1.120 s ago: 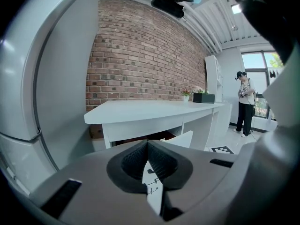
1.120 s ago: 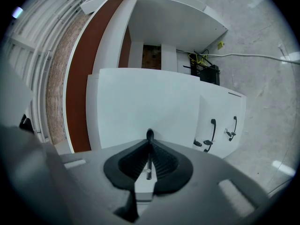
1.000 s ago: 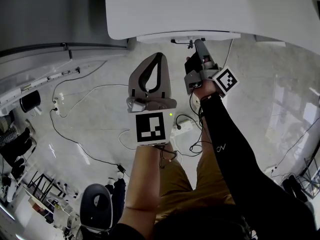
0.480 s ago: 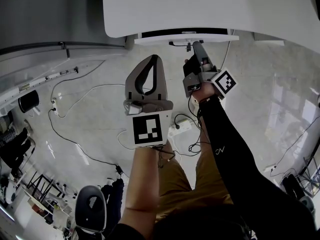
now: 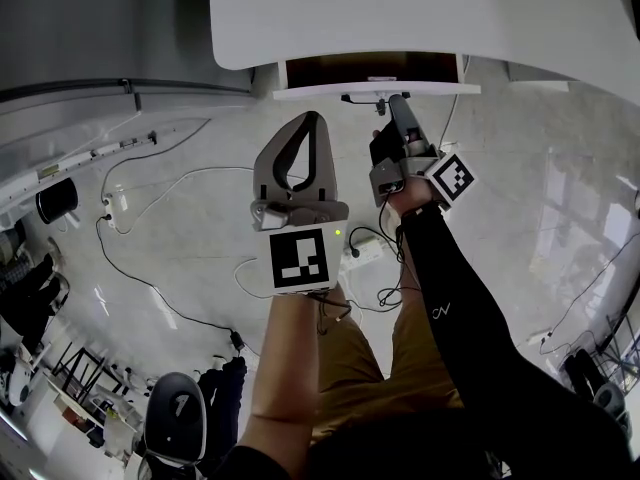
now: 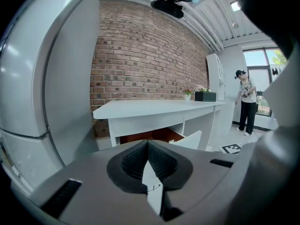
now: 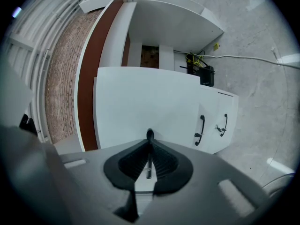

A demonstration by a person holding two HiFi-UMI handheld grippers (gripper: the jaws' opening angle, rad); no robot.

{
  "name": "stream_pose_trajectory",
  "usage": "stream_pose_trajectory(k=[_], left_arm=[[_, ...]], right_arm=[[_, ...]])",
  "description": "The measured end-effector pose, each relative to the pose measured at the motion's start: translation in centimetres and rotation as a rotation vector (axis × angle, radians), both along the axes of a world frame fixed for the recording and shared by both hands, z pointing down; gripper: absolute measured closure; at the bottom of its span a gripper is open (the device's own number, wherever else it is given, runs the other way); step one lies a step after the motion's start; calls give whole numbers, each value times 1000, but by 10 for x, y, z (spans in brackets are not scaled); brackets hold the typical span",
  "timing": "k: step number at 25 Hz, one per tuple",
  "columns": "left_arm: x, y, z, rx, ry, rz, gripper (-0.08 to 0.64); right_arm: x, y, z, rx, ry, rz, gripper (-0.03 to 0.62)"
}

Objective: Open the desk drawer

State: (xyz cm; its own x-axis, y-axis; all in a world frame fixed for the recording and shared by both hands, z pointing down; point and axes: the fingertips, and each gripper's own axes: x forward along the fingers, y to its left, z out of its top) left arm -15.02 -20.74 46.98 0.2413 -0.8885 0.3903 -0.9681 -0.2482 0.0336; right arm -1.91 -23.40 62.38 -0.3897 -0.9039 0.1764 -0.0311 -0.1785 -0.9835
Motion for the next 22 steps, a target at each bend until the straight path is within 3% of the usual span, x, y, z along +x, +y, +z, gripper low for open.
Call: stream_pose_trajectory(k=[12, 22], left_arm=[[-1, 56, -15, 15, 1, 10, 551], [-1, 61, -13, 4, 17, 3, 551]], right_arm=[[0, 61, -19, 7, -2, -5, 569], [2, 76, -19, -14, 10, -13, 571]])
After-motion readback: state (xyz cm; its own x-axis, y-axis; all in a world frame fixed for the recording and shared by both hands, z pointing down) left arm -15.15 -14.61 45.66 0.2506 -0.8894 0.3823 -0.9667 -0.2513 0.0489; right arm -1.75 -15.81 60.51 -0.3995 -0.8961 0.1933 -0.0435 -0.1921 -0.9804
